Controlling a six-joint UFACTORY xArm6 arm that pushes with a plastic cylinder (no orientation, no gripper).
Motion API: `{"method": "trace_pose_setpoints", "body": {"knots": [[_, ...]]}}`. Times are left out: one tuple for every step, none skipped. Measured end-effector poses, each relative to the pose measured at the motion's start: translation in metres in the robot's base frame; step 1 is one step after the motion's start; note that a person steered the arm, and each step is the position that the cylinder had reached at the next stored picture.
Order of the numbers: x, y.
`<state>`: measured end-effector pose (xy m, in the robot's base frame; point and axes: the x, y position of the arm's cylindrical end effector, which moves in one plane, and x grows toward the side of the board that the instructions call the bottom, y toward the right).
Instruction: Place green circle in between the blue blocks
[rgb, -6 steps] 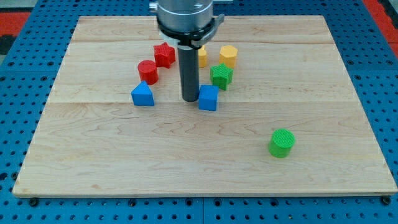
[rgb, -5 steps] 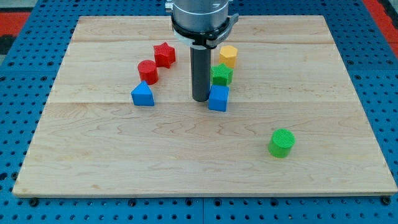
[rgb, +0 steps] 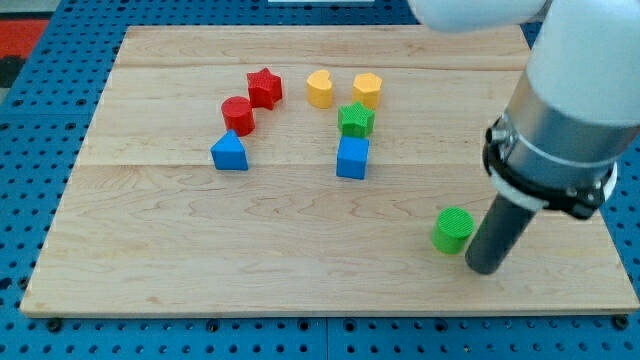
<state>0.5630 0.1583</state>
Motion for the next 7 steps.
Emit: {"method": "trace_pose_setpoints", "body": {"knots": [[-0.032, -0.017], [-0.047, -0.070], [-0.064, -0.117], [-0.078, -0.158], [-0.081, -0.178], [-0.086, -0.190], [-0.089, -0.191]]}}
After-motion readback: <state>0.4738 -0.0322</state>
